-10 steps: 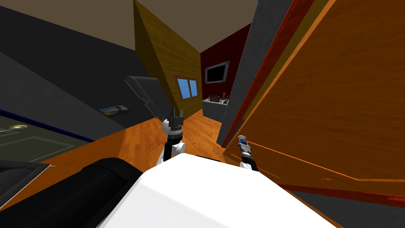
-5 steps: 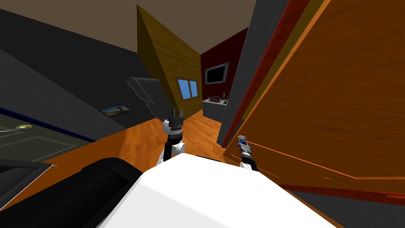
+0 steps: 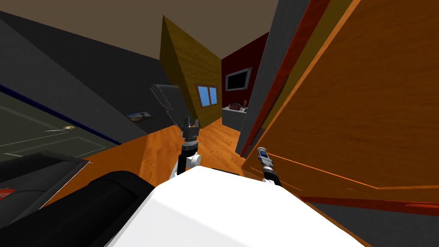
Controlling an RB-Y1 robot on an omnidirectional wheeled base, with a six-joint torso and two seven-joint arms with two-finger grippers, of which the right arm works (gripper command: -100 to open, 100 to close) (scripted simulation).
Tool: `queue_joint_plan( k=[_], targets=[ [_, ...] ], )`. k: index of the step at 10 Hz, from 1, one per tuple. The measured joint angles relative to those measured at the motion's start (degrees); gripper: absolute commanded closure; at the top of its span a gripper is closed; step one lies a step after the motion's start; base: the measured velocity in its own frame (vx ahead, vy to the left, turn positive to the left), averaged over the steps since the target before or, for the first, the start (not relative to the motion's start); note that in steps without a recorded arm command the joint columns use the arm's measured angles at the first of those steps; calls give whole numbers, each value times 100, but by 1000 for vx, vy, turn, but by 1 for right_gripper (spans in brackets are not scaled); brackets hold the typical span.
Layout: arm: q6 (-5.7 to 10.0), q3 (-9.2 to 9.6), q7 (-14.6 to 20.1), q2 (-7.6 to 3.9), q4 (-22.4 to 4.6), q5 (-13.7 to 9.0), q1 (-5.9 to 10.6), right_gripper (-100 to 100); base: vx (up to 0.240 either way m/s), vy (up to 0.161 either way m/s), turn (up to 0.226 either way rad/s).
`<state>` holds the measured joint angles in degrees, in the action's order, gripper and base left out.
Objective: Pull the door open
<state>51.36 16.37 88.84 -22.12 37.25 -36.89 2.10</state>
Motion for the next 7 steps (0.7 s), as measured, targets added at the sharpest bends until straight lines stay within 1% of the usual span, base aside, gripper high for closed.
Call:
queue_joint_plan(
  k=[3, 4, 5, 6, 7],
  targets=[
    [34, 231, 255, -173, 142, 96, -135, 100, -215, -57, 108],
    [68, 306, 345, -216, 139, 131, -137, 100, -223, -34, 76],
    [102, 369, 421, -261, 148, 162, -150, 100, -95, -11, 21],
    [96, 390, 436, -254, 142, 172, -166, 100, -145, -32, 91],
    [135, 451, 492, -302, 142, 202, -192, 100, -229, -63, 115]
  ],
)
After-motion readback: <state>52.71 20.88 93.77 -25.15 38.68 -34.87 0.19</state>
